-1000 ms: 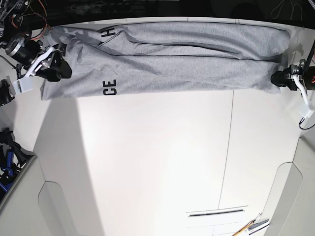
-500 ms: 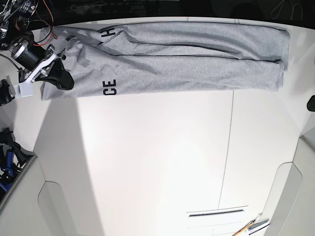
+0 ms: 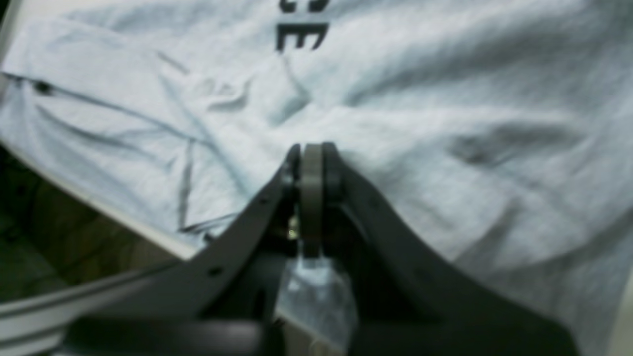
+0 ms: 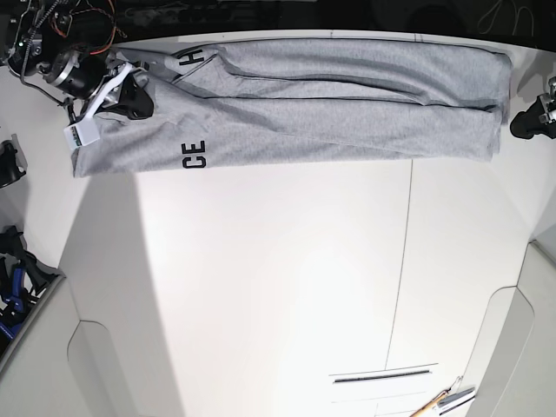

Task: Fold the T-shirt properly
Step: 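Grasp both ends of the grey strip and pull them taut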

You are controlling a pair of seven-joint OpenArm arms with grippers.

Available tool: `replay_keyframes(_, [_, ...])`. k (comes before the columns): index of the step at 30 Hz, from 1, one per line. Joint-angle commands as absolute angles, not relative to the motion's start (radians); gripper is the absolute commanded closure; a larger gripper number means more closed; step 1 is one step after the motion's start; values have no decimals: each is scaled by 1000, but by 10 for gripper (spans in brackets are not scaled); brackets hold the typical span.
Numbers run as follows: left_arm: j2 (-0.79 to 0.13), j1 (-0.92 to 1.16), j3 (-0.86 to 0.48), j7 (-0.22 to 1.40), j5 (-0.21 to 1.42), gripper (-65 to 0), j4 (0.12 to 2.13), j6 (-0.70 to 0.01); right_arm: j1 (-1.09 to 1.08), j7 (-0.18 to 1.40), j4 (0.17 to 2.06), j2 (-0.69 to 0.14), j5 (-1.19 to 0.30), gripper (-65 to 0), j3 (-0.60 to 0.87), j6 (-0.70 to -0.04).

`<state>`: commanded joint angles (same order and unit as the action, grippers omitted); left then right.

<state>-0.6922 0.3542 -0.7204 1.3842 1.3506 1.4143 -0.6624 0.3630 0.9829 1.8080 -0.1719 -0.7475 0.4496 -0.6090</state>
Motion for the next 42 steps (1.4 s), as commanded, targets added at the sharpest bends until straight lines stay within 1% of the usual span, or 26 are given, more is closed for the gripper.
replay_keyframes(3, [-680, 372, -720, 1391, 1388, -271, 1414, -662, 351, 964, 1706, -181, -748, 0, 426, -609])
replay_keyframes(5, [-671, 372, -720, 1391, 1388, -271, 1414, -662, 335, 936, 1632, -210, -747, 0, 406, -609])
replay_keyframes(8, [-633, 372, -720, 1391, 1387, -270, 1414, -672, 307, 912, 1540, -250, -743, 0, 399, -609])
replay_keyframes(12, [-587, 372, -720, 1384, 1393, -264, 1414, -678, 258, 912, 1483, -252, -741, 0, 399, -608])
replay_keyframes(14, [-567, 372, -720, 1367, 1385, -264, 1414, -679, 235, 912, 1476, -252, -740, 0, 399, -608])
replay_keyframes(18, [-541, 372, -720, 1312, 1306, -264, 1414, -683, 198, 913, 1476, -252, -740, 0, 399, -606])
replay_keyframes(25, [-512, 385, -714, 1304, 1304, -264, 1414, -685, 175, 912, 1476, -252, -740, 0, 399, -606])
replay_keyframes(29, [-513, 385, -658, 1298, 1299, -264, 1412, -685, 175, 905, 1476, -252, -740, 0, 399, -606])
replay_keyframes(30, [-513, 385, -634, 1274, 1282, -264, 1412, -685, 175, 901, 1476, -252, -740, 0, 399, -606])
replay_keyframes(34, [-513, 385, -535, 1136, 1132, -264, 1412, -683, 175, 894, 1476, -252, -739, 0, 399, -606])
replay_keyframes(36, [-513, 381, -512, 1123, 1104, -264, 1412, -665, 175, 894, 1476, -252, -736, 0, 399, -606])
replay_keyframes(42, [-513, 324, -509, 1095, 1009, -264, 1412, -662, 172, 848, 1476, -253, -694, 0, 399, -606])
